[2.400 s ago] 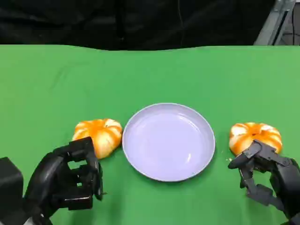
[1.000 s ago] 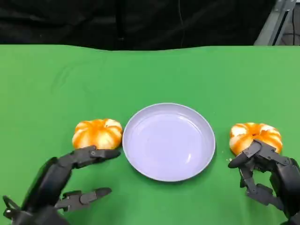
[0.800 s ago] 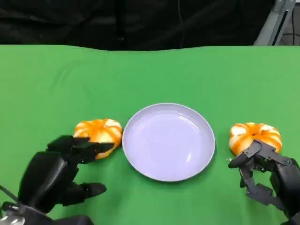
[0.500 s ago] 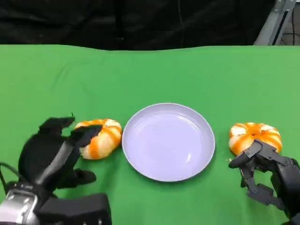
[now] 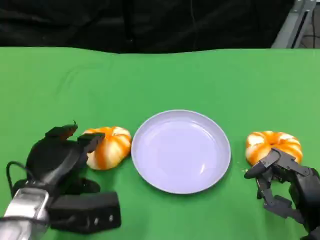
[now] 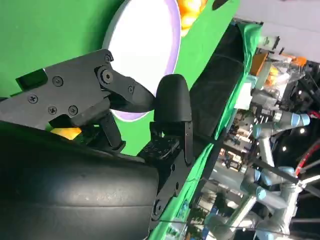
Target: Grasp the bread from the table and place it into the plate.
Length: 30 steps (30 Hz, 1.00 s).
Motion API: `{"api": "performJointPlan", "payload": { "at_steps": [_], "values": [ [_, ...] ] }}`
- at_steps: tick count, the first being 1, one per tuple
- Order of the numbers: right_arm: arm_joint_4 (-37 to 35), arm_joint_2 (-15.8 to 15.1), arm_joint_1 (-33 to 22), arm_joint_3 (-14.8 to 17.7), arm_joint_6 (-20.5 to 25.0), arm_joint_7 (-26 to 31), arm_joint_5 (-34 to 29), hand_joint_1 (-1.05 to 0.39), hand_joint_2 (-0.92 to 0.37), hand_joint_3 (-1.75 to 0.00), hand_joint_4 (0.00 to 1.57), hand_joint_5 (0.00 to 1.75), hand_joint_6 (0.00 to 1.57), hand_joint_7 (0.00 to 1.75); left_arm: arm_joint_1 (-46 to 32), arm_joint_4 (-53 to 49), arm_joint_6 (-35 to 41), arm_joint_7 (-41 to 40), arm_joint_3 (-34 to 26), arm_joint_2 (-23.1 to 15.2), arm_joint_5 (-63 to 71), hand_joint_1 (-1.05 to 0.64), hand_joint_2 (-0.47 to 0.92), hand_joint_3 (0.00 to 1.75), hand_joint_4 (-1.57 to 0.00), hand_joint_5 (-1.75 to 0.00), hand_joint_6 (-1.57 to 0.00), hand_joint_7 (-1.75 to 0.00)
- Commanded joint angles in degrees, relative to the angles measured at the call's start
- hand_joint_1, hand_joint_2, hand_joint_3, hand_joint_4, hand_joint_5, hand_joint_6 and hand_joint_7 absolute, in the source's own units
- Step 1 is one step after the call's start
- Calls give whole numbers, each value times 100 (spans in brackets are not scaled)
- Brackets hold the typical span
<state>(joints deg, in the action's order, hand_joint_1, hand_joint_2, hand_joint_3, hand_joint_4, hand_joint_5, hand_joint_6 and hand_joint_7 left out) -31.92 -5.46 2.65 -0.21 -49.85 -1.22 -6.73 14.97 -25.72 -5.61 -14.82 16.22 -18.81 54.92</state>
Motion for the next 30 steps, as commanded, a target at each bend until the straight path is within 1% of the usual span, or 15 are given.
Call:
{"api": "performJointPlan", "payload": {
  "at_steps": [1,3,7,11,30],
  "values": [
    [21,-74,3,55,-51,43,10,-18,-72,-86,77,175,71,151,481,-748,157,-68,203,101,-222,-96,92,3,-29,-4,-40,0],
    [20,-73,3,56,-53,44,7,-18,-72,-86,77,175,71,151,533,-830,162,-125,274,79,-288,-97,92,3,-29,-4,-40,0],
    [-14,-93,13,56,-114,33,8,-18,-72,-87,77,175,70,151,996,-1256,361,-105,504,307,-357,-98,92,6,-27,-2,-36,0],
    [54,-72,-16,47,-81,31,23,-19,-71,-88,77,175,70,150,1158,-1335,367,-86,610,310,-476,-98,92,6,-26,-1,-35,0],
    [80,-67,-29,46,-61,31,24,-19,-71,-89,77,175,70,150,1240,-1371,460,-152,867,218,-727,-98,92,6,-26,-1,-35,0]
  ]
}}
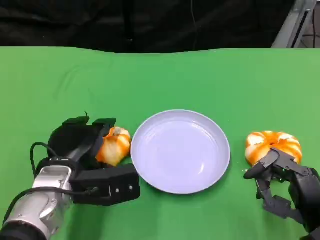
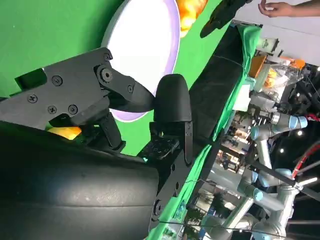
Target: Grasp the bread from the table and place it into the plate.
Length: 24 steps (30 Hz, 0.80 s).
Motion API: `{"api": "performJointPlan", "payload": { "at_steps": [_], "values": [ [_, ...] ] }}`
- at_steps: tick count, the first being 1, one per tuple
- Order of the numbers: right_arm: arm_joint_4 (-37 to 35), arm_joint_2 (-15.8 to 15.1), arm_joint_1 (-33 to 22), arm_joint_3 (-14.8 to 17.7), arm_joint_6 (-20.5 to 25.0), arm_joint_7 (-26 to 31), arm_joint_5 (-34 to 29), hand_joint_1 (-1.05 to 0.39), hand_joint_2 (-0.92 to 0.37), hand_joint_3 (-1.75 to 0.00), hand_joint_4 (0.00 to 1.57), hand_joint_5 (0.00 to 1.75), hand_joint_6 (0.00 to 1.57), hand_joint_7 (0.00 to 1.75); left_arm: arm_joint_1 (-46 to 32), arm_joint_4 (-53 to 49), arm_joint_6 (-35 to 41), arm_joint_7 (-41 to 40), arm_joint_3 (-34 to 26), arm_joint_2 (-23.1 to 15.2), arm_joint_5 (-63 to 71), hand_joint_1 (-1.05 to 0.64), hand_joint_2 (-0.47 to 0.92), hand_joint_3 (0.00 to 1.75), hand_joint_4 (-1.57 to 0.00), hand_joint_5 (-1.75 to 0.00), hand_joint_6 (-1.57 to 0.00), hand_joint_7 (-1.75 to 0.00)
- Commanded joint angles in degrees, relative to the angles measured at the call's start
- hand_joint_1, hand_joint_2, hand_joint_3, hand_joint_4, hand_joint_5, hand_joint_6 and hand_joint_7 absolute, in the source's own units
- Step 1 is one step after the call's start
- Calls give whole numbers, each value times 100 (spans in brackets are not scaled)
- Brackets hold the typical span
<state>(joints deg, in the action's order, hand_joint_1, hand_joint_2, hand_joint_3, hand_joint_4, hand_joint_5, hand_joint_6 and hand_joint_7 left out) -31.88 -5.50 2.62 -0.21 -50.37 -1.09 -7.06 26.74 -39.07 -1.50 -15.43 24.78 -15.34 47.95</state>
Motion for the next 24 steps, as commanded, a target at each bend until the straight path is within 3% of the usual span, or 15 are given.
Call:
{"api": "performJointPlan", "payload": {
  "at_steps": [1,10,24],
  "values": [
    [76,-63,-26,46,-10,18,57,-19,-71,-89,77,175,70,150,64,-36,51,-92,16,-131,-35,-98,92,6,-26,-1,-35,0],
    [76,-63,-26,46,-10,18,57,-19,-70,-89,77,175,70,150,69,-34,62,-100,45,-143,-64,-98,92,6,-26,-1,-35,0],
    [201,-61,-96,36,20,-78,171,-18,-70,-89,77,175,70,152,586,-1388,-165,-369,358,82,-129,-99,92,12,-30,-2,-39,-1]
  ]
}}
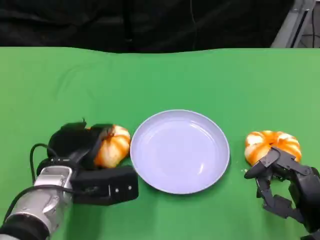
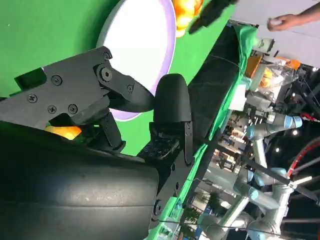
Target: Grasp the bread from the table and place it into the plate.
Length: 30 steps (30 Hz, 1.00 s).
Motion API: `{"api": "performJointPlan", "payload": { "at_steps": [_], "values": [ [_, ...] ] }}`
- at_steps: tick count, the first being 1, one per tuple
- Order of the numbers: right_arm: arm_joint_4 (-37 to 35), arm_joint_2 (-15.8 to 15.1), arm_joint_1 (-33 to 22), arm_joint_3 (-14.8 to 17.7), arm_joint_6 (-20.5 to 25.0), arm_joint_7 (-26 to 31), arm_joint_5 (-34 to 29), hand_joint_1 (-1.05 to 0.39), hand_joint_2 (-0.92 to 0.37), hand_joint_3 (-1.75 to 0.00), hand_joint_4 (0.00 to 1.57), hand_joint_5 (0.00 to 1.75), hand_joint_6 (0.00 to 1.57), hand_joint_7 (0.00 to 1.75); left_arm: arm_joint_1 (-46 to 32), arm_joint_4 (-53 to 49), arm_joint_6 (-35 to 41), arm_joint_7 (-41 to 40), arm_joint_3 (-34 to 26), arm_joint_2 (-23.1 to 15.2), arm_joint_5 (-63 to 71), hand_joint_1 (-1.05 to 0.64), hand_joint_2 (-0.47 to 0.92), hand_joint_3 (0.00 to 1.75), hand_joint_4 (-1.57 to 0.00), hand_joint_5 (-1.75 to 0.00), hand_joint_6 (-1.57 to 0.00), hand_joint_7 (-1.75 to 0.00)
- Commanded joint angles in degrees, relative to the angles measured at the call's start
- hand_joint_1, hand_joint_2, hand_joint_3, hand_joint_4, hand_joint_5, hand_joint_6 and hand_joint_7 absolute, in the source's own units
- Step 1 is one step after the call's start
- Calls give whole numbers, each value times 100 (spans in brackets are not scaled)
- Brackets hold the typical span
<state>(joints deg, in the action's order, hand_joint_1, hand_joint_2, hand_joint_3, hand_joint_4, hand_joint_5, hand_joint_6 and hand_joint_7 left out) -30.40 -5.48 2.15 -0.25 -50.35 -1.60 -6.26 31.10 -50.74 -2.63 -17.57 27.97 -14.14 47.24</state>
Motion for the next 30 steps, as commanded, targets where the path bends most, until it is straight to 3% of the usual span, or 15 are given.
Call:
{"api": "performJointPlan", "payload": {
  "at_steps": [1,30],
  "values": [
    [54,-62,-50,41,18,-30,93,-18,-70,-89,77,175,70,152,163,-251,-65,-171,43,-34,-61,-99,92,12,-30,-2,-39,-1],
    [57,-58,-51,48,20,-43,96,-18,-71,-88,77,175,69,153,229,-378,-103,-255,142,-39,-159,-99,92,12,-31,-1,-39,0]
  ]
}}
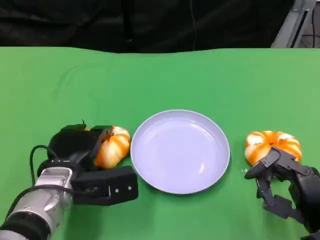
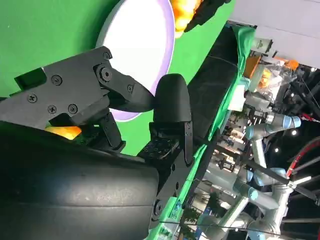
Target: Grasp the bread from the table and place it into the plate.
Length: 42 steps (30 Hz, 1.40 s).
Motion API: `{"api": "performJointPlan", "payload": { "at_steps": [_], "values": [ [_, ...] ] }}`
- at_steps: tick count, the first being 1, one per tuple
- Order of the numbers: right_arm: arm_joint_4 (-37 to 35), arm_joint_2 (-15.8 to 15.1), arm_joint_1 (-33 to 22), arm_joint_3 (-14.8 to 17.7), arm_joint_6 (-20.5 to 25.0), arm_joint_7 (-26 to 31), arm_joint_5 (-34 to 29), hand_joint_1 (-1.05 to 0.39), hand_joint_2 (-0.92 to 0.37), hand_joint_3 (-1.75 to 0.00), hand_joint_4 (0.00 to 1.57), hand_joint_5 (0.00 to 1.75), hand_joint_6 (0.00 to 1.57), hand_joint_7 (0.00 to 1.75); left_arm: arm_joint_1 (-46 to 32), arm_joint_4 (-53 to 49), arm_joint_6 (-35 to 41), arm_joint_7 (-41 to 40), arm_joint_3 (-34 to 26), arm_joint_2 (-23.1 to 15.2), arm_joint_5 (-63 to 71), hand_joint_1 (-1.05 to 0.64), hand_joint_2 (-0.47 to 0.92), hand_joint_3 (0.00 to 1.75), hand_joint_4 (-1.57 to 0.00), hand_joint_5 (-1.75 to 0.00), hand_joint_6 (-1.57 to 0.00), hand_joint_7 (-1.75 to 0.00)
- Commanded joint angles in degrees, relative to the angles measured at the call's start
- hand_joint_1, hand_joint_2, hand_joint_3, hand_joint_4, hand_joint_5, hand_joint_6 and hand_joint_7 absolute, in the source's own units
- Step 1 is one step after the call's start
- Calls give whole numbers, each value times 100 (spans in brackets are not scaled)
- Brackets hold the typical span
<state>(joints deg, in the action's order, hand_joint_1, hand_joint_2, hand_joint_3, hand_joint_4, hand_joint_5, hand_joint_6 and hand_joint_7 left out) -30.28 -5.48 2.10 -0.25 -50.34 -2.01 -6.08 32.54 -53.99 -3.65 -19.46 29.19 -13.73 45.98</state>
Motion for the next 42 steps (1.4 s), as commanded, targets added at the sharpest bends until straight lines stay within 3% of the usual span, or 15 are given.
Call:
{"api": "performJointPlan", "payload": {
  "at_steps": [1,32,42],
  "values": [
    [46,-58,-45,48,20,-3,78,-18,-71,-88,77,175,69,153,85,-54,-1,-66,21,-80,-33,-99,92,12,-31,-1,-39,0],
    [41,-56,-47,47,15,-15,92,-18,-71,-88,77,175,69,153,85,-73,-13,-90,17,-72,-45,-99,92,12,-31,-1,-40,0],
    [238,-40,-137,46,170,22,44,-17,-70,-89,77,175,69,153,190,-509,-176,-262,88,-1,-66,-99,92,12,-33,-1,-41,-1]
  ]
}}
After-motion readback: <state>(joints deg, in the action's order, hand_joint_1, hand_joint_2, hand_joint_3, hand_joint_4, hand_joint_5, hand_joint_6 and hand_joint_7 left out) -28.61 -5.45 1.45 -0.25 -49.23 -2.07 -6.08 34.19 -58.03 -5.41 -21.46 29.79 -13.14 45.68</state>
